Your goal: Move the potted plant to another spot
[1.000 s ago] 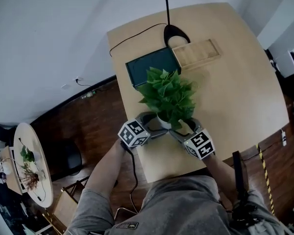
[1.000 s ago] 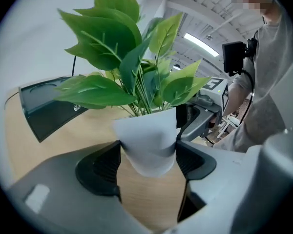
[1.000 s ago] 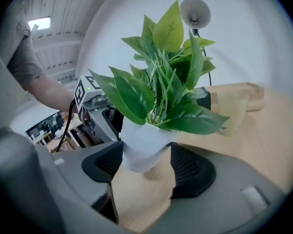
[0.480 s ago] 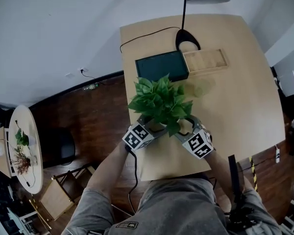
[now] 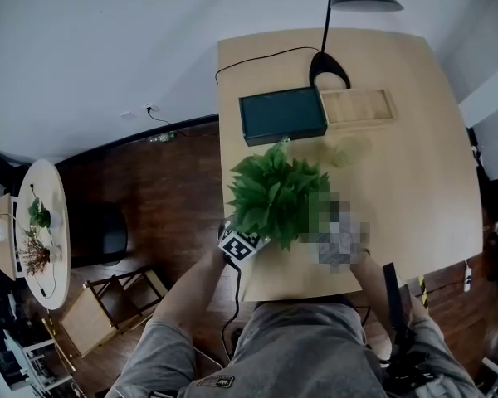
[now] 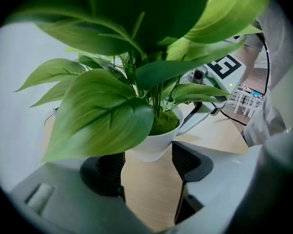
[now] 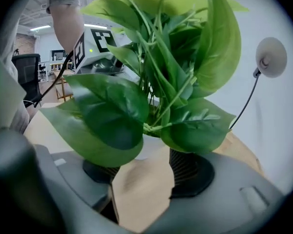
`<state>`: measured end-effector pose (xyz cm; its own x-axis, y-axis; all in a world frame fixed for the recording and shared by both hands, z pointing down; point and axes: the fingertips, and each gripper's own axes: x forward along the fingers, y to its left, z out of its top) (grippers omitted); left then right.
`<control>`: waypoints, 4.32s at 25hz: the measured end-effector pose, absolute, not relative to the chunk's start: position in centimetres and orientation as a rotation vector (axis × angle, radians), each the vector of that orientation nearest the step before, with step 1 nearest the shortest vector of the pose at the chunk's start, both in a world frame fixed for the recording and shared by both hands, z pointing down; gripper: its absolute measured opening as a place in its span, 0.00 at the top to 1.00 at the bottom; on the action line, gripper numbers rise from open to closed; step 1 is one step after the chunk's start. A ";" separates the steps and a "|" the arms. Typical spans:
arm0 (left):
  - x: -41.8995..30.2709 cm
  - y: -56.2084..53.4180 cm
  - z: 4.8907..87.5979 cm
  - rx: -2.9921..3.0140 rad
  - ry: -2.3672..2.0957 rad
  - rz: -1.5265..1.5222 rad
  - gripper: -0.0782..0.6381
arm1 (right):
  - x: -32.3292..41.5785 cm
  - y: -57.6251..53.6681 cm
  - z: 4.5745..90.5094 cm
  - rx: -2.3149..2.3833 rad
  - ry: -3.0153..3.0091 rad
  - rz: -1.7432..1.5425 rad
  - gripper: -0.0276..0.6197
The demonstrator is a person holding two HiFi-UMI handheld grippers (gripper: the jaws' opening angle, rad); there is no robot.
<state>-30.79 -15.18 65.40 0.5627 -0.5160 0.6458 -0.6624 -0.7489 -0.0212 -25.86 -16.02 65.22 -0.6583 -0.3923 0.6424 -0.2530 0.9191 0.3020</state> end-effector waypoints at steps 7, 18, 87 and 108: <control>-30.9 -15.1 65.5 2.544 -1.057 0.946 0.48 | -26.0 -16.2 65.4 0.420 -2.315 -0.272 0.50; -30.1 -15.4 64.6 2.563 -1.084 0.970 0.48 | -25.1 -16.5 64.5 0.441 -2.300 -0.298 0.50; 3.7 -22.4 53.8 2.606 -1.138 0.842 0.50 | 8.7 -23.8 53.5 0.414 -2.336 -0.391 0.53; 7.0 -21.7 61.3 2.483 -1.028 0.924 0.50 | 12.2 -23.0 61.2 0.354 -2.290 -0.214 0.53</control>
<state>6.95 -21.74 61.28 0.5374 -0.5217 0.6626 -0.7140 -0.6996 0.0282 12.16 -23.01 61.20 -0.6469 -0.3192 0.6926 -0.1855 0.9468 0.2631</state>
